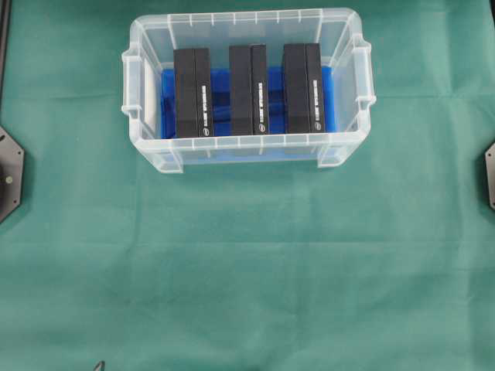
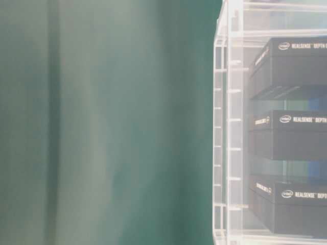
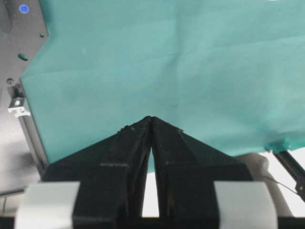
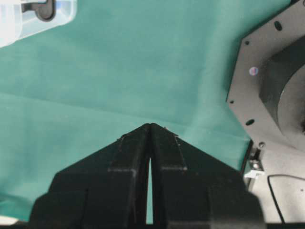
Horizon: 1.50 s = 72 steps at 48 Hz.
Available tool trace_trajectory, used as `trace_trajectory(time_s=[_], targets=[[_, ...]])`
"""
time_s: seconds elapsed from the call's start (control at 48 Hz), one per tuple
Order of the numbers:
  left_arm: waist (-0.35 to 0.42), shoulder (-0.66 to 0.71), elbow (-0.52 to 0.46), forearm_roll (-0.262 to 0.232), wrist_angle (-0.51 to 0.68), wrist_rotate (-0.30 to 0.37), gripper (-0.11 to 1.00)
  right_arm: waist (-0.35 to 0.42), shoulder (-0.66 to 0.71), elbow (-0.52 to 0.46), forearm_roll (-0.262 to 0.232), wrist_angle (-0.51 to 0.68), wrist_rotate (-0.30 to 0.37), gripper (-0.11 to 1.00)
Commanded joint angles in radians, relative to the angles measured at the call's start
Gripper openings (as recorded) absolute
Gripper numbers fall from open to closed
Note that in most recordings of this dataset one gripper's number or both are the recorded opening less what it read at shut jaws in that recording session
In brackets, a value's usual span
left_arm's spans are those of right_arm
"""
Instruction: Take the box out of the case with both arms.
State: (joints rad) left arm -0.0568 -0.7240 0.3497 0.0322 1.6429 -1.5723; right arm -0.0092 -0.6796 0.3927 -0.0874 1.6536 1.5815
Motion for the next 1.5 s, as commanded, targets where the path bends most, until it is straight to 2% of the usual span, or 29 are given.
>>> trace_trajectory(time_s=[0.0, 0.104, 0.208, 0.396, 0.458, 0.562, 0.667, 1.25, 1.312, 1.375, 1.479], targets=[[0.003, -0.002, -0.020, 0.011, 0.000, 0.002, 0.00, -0.012, 0.002, -0.020, -0.026, -0.002, -0.009, 0.00], [0.041, -0.009, -0.018, 0.023, 0.002, 0.035, 0.00, -0.061, 0.006, -0.021, -0.066, -0.008, -0.057, 0.00], [0.135, -0.008, -0.018, 0.028, 0.003, 0.121, 0.00, -0.158, 0.014, -0.023, -0.080, -0.028, -0.147, 0.00], [0.313, 0.011, -0.025, 0.023, 0.002, 0.333, 0.00, -0.360, 0.041, -0.031, -0.055, -0.080, -0.339, 0.00], [0.373, 0.015, -0.026, 0.020, 0.002, 0.397, 0.00, -0.408, 0.057, -0.034, -0.043, -0.083, -0.380, 0.00], [0.436, 0.020, -0.029, 0.018, 0.000, 0.456, 0.00, -0.459, 0.080, -0.043, -0.029, -0.083, -0.428, 0.00], [0.465, 0.023, -0.029, 0.017, 0.000, 0.479, 0.00, -0.472, 0.097, -0.048, -0.029, -0.081, -0.448, 0.00], [0.465, 0.058, -0.032, 0.002, 0.000, 0.483, 0.01, -0.472, 0.095, -0.044, -0.028, -0.106, -0.453, 0.00], [0.465, 0.057, -0.029, 0.002, 0.000, 0.483, 0.06, -0.472, 0.095, -0.043, -0.028, -0.115, -0.453, 0.00], [0.465, 0.052, -0.023, 0.002, 0.002, 0.483, 0.18, -0.471, 0.095, -0.043, -0.028, -0.127, -0.453, 0.03], [0.465, 0.044, -0.014, 0.002, 0.000, 0.482, 0.48, -0.471, 0.097, -0.041, -0.032, -0.140, -0.453, 0.21]])
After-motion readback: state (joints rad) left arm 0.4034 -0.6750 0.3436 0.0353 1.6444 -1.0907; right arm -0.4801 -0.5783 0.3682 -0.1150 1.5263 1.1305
